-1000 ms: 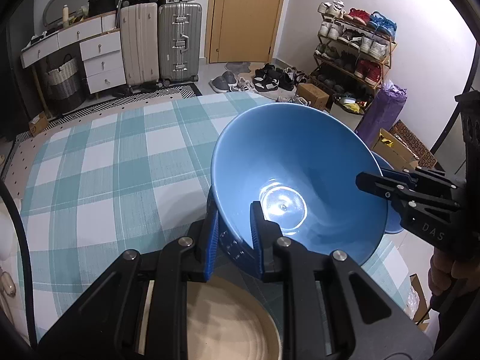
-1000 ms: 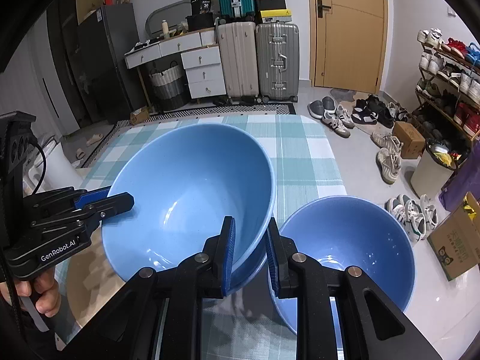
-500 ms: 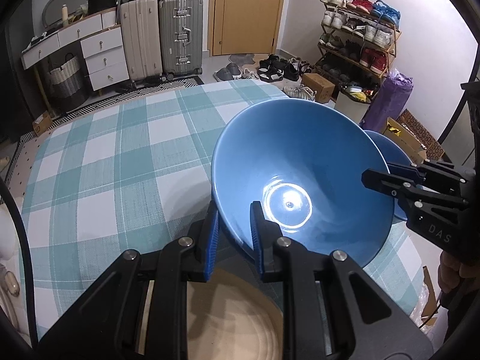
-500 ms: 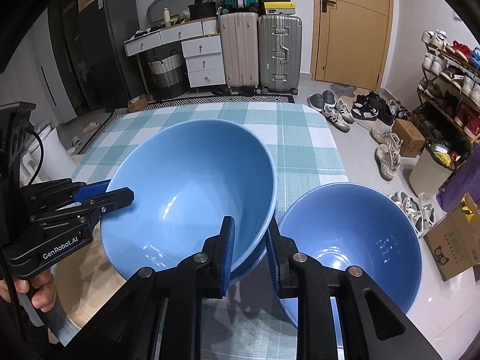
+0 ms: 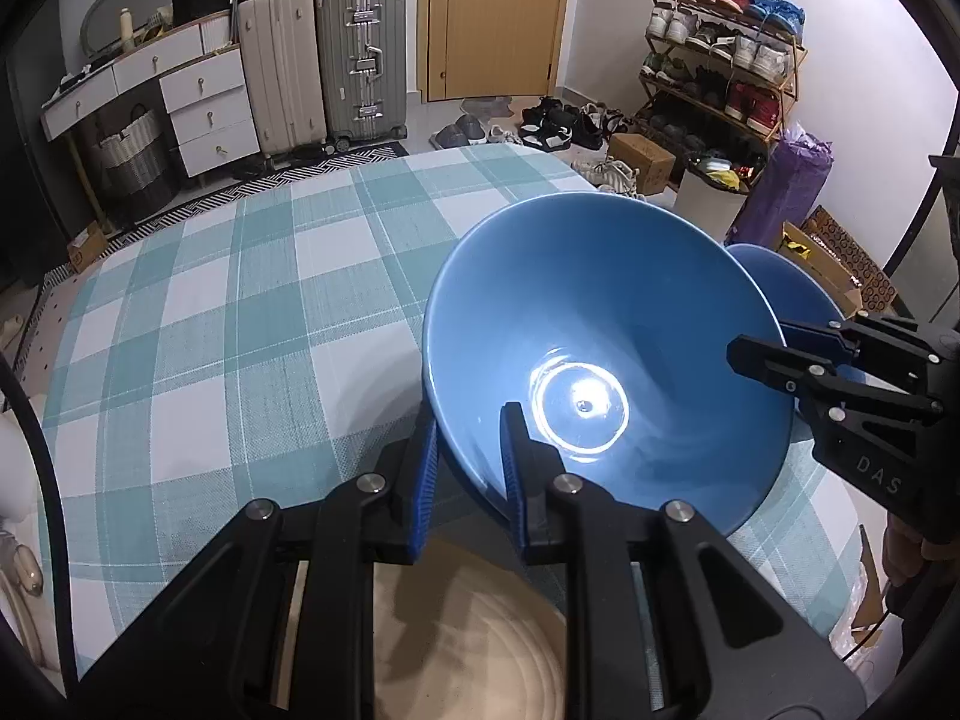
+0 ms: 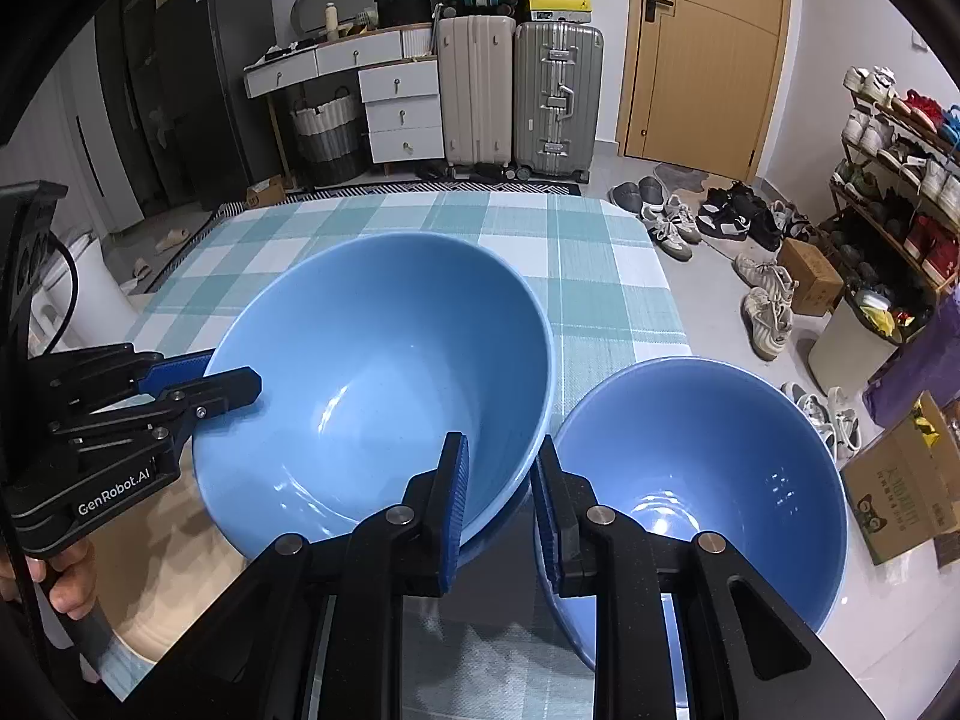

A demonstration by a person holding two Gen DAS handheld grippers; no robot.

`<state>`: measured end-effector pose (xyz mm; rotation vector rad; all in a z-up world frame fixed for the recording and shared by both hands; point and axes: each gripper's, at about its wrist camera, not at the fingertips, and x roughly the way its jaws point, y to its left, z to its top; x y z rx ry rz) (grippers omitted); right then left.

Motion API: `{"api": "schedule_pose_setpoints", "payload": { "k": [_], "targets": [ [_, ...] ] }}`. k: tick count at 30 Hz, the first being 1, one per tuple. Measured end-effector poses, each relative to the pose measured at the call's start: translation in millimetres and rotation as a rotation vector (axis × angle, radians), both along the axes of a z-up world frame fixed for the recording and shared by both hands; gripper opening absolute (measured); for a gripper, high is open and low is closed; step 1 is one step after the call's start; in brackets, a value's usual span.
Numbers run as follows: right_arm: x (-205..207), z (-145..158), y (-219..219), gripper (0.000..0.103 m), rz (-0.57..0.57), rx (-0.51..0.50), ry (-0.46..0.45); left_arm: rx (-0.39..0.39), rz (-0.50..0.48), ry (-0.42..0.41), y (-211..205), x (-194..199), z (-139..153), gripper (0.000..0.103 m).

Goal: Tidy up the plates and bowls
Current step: 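Lower the held blue bowl with both tools into the other blue bowl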

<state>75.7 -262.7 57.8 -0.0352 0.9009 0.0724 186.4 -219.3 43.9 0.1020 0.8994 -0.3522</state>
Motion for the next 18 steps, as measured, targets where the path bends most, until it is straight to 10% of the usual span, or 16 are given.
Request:
{"api": "schedule_pose_setpoints", "payload": {
  "k": [18],
  "targets": [
    [2.2,-8.7,1.7,0.023,-0.007,-0.018,0.003,0.047,0.002,-0.003,-6.8,-2.4,-7.2,0.017]
  ]
}}
